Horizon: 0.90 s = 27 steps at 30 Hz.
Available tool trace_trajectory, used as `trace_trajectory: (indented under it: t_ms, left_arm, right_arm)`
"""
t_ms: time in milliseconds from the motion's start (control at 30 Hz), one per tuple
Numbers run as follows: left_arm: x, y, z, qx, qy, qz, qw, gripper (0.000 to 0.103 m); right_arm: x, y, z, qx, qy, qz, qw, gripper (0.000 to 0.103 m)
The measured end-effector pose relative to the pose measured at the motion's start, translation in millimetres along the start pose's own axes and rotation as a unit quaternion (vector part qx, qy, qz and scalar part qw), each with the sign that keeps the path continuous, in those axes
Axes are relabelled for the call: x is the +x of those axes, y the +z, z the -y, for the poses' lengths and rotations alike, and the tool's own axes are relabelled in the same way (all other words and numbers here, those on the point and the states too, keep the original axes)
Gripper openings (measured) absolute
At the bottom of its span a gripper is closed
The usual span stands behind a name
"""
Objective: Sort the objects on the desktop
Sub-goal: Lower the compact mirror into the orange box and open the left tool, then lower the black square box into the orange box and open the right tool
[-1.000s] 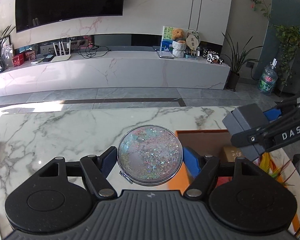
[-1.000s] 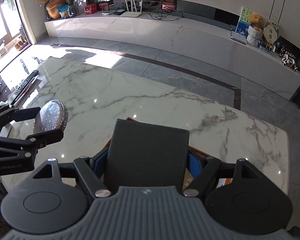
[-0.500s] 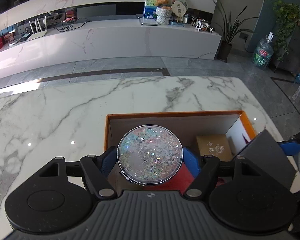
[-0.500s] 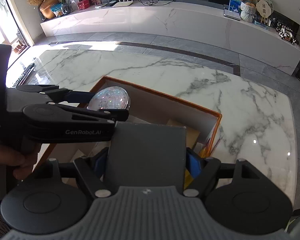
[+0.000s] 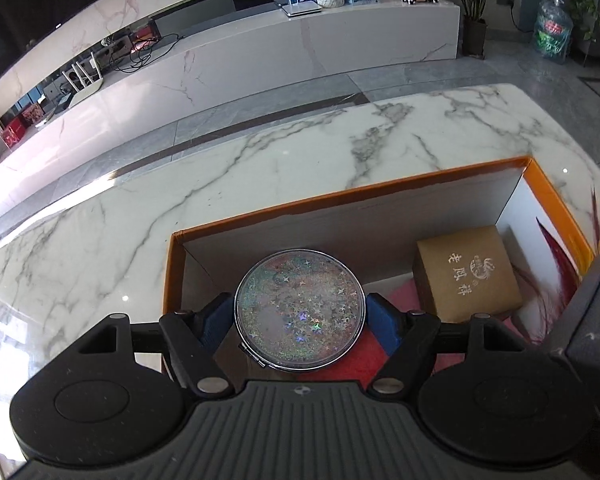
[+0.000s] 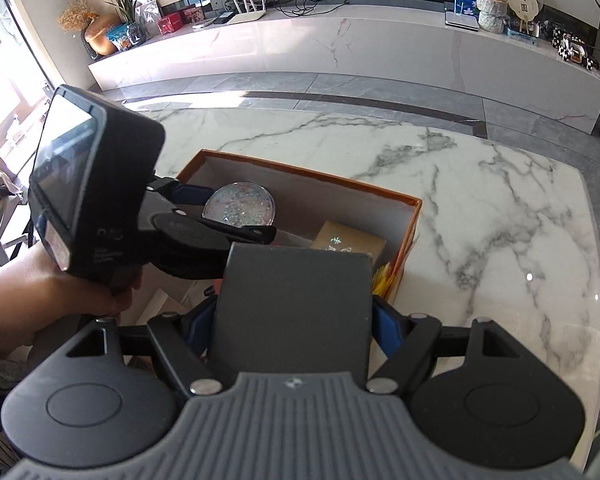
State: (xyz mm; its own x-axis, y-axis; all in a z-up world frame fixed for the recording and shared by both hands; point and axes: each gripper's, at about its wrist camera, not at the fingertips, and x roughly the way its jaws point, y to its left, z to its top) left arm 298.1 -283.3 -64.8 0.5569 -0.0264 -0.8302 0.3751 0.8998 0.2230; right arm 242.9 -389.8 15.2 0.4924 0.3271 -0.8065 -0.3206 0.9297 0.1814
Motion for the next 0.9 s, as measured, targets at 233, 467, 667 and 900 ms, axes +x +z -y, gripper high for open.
trace_trajectory:
  t_ms: [233, 467, 667, 900]
  left_arm:
    - [6, 3, 9, 0.018, 0.002, -0.011, 0.9998, 0.086]
    - [5, 9, 9, 0.039, 0.038, -0.025, 0.9982, 0.086]
    - [-6, 11, -6, 0.006, 0.002, -0.016, 0.9999, 0.086]
    - [-60, -4, -54, -0.088, -0.072, 0.036, 0.9929, 0.086]
  right_arm:
    - [-2, -8, 5, 0.008, 0.01, -0.003, 1.0, 0.079]
    - [-3, -7, 3, 0.005, 0.013, 0.0, 1.0, 0.079]
    - [-1, -6, 3, 0.01, 0.021, -0.001, 1.0, 0.079]
    - [6, 16, 16, 0.071, 0.045, 0.0, 0.996, 0.079]
